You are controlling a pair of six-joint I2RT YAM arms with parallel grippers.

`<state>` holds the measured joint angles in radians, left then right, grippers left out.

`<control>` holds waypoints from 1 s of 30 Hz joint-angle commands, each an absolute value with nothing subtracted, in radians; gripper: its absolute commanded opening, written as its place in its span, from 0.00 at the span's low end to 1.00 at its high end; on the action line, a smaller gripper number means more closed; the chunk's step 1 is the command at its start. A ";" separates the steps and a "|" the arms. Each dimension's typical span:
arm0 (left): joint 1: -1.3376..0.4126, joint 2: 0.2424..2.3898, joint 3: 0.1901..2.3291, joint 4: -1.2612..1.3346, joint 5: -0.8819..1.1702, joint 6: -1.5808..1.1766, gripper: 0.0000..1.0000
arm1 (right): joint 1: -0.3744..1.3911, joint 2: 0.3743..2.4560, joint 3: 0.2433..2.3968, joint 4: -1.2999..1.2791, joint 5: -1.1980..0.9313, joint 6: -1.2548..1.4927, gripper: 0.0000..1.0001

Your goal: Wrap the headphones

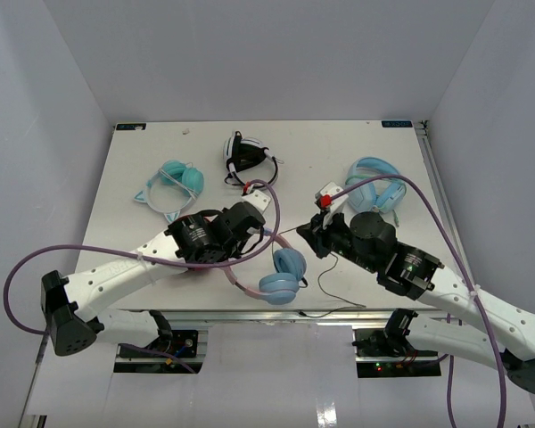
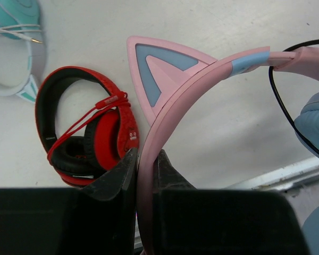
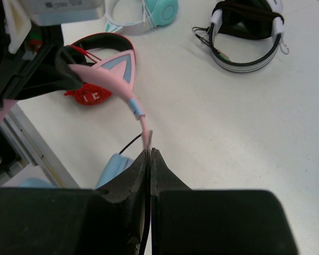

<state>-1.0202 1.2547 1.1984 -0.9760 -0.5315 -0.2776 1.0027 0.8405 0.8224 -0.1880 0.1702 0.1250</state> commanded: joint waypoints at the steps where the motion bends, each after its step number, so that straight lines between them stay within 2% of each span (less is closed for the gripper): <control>1: -1.019 1.267 1.241 -1.034 -0.743 -0.342 0.00 | 1.004 0.830 0.840 -0.071 -0.025 0.198 0.08; 11: -1.019 1.307 1.290 -0.984 -0.898 -0.461 0.00 | 1.009 0.861 0.730 0.151 -0.235 0.300 0.08; 18: -1.019 1.316 1.325 -0.942 -0.867 -0.513 0.00 | 1.014 0.863 0.666 0.302 -0.334 0.359 0.08; 30: -1.019 1.242 1.343 -0.871 -0.873 -0.573 0.00 | 1.089 0.864 0.578 0.387 -0.307 0.374 0.08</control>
<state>-1.0374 1.3122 1.2881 -0.9533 -0.7784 -0.4941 1.0311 0.8909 0.6042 0.2555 -0.2309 0.3604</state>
